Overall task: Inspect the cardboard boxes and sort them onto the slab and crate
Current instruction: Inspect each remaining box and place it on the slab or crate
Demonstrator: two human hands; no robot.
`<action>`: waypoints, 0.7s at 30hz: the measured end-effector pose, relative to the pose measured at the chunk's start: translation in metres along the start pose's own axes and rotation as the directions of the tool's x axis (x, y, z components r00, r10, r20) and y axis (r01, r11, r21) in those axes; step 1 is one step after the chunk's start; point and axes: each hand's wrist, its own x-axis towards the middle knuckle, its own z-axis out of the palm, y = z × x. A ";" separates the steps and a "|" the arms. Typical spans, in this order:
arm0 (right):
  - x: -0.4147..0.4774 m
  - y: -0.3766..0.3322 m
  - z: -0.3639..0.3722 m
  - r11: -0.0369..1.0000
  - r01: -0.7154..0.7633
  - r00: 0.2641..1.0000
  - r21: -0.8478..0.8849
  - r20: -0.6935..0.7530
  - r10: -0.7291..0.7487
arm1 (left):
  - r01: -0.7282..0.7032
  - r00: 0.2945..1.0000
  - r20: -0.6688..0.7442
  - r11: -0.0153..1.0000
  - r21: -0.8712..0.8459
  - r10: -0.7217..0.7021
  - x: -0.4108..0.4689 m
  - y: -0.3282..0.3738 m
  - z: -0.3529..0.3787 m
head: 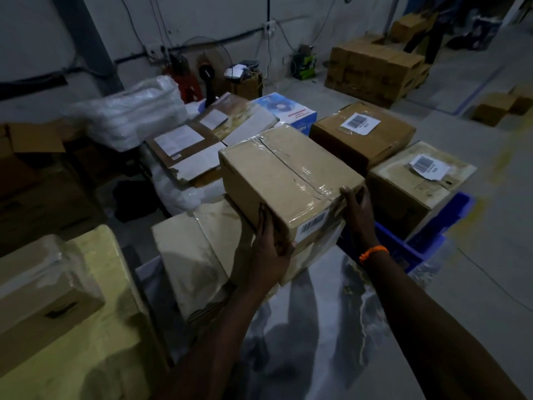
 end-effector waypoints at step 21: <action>-0.375 0.067 0.361 0.743 0.614 0.730 -0.266 0.549 -0.408 | 0.083 0.988 -0.152 0.942 0.325 -0.034 -0.171 -0.320 -0.293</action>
